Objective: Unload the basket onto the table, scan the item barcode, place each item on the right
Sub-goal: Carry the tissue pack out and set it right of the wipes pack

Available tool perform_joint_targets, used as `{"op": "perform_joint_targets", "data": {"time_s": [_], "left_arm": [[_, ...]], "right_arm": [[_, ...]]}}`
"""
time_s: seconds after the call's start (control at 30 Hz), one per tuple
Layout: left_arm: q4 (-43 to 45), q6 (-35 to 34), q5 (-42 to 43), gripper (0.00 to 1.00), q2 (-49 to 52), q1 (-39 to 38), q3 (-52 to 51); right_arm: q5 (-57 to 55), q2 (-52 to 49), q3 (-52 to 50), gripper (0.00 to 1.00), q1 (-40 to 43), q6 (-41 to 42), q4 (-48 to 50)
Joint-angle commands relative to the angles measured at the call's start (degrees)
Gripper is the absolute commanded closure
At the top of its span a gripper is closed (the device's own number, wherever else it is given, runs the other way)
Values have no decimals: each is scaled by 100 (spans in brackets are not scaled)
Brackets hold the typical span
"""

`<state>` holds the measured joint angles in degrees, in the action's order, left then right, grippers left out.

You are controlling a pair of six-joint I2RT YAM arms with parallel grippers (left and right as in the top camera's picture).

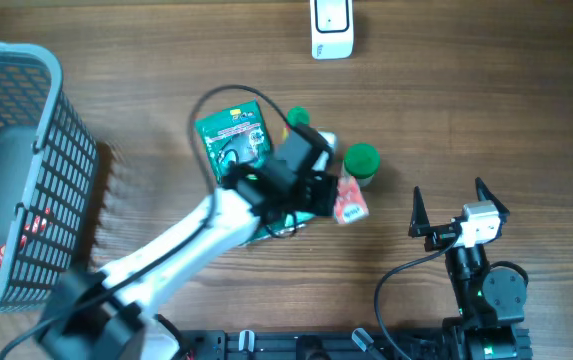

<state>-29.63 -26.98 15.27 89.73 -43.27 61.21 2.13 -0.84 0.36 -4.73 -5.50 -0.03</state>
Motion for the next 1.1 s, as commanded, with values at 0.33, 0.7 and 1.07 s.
{"op": "perform_joint_targets", "data": {"time_s": [0.33,0.7,1.07], "left_arm": [[1532,-1467,-476,96,1593,-328,-55],[2006,-2175,-1305,75,1718,-173,-44],[1517,-1891,-1150,21,232,-184,-44]], "right_arm": [[74,24,-7,0,-20,-50,11],[72,24,-7,0,-20,-50,11],[72,24,-7,0,-20,-50,9]]}}
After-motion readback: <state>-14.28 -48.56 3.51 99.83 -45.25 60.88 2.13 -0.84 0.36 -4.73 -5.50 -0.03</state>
